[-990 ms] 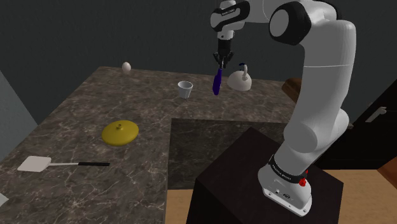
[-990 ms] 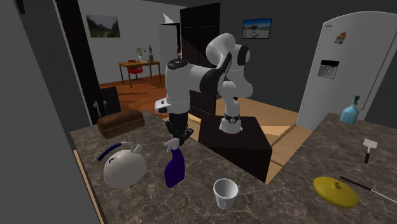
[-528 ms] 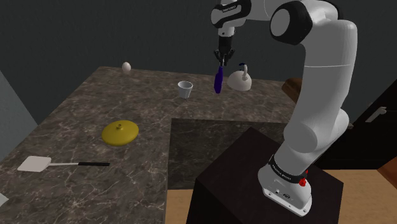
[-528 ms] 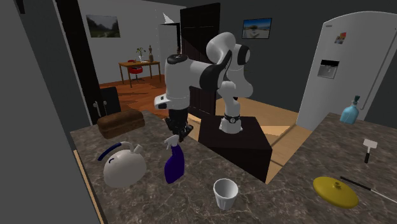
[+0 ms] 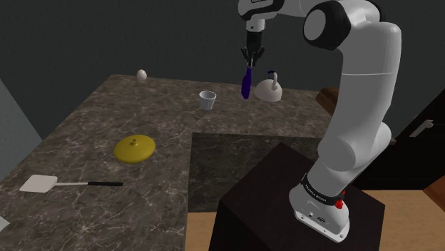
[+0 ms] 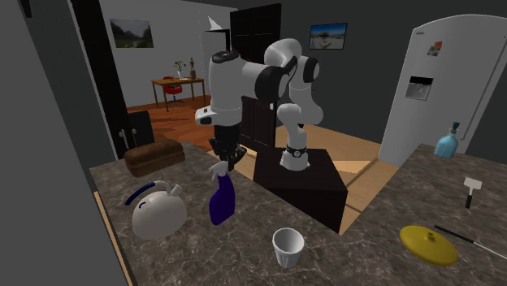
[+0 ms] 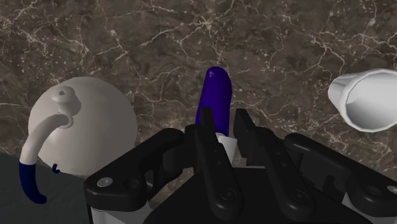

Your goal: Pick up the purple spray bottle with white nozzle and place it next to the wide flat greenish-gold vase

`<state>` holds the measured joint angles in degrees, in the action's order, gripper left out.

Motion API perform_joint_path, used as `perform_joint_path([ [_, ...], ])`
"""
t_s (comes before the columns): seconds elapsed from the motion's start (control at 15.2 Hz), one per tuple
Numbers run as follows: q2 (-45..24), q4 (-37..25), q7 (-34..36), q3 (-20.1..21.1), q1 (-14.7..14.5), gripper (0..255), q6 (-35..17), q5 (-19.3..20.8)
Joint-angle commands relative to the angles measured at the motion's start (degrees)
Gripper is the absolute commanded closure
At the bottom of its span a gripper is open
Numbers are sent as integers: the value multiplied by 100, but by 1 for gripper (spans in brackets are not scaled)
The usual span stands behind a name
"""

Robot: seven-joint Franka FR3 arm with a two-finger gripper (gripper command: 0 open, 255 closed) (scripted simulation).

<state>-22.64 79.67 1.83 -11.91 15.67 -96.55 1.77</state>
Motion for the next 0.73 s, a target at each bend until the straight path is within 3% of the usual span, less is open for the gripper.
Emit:
perform_joint_path([
  [0.0,3,-133,-6,-2,1,255,138,0],
  [0.66,-124,-1099,-78,-12,48,255,973,-25],
])
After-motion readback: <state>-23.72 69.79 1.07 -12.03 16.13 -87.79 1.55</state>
